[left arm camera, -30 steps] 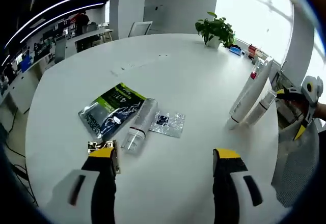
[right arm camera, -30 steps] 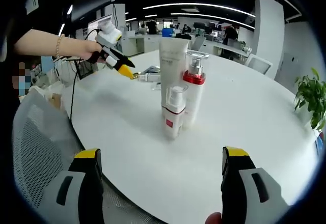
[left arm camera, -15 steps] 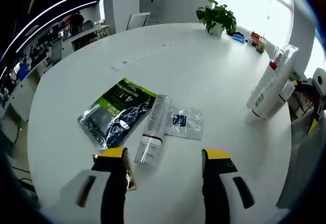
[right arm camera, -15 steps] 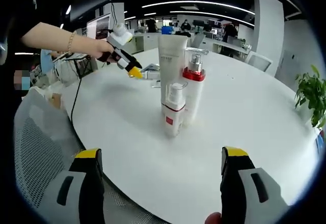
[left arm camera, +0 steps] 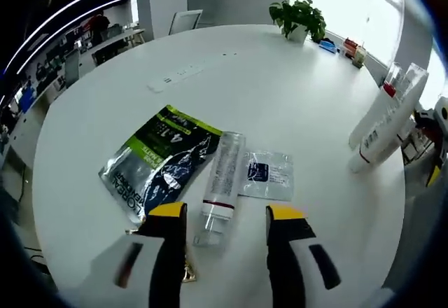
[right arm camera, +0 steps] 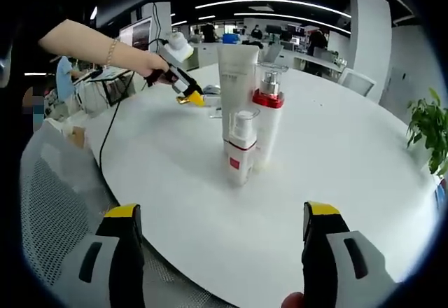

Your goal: Arrange the skincare products in the storage area until every visible bottle or jar stands upright without overlapping.

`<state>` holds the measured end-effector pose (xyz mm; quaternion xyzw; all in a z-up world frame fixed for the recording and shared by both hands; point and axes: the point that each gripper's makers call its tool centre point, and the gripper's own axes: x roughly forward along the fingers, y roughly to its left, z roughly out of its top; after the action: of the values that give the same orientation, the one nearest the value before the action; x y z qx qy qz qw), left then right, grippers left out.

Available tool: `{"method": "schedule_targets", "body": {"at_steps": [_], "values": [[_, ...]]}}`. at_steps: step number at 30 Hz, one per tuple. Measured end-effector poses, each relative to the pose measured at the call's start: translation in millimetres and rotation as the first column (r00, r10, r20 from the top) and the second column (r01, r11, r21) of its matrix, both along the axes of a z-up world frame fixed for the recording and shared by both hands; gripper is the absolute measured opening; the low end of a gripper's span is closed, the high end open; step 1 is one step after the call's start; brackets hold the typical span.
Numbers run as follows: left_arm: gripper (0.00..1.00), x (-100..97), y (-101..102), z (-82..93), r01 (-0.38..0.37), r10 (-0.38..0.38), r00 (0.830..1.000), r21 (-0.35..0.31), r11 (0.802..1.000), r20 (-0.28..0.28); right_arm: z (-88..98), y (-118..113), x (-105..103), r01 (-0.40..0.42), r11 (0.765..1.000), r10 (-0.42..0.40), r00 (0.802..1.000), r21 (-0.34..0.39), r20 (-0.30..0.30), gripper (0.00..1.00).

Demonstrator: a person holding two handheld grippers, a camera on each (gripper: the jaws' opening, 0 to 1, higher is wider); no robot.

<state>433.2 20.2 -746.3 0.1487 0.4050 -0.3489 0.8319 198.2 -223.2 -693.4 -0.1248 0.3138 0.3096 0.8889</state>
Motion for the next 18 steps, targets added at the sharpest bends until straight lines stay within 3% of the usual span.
{"method": "schedule_targets", "body": {"at_steps": [9,18], "values": [[0.31,7.4,1,-14.0,0.035,-0.035,0.999,0.048,0.998,-0.002,0.2,0,0,0.007,1.000,-0.007,1.000,0.013,-0.006,0.94],[0.26,21.8,7,-20.4,-0.002,0.002,1.000,0.053,0.999,0.001,0.2,-1,1,0.016,1.000,-0.016,1.000,0.013,-0.006,0.94]]}}
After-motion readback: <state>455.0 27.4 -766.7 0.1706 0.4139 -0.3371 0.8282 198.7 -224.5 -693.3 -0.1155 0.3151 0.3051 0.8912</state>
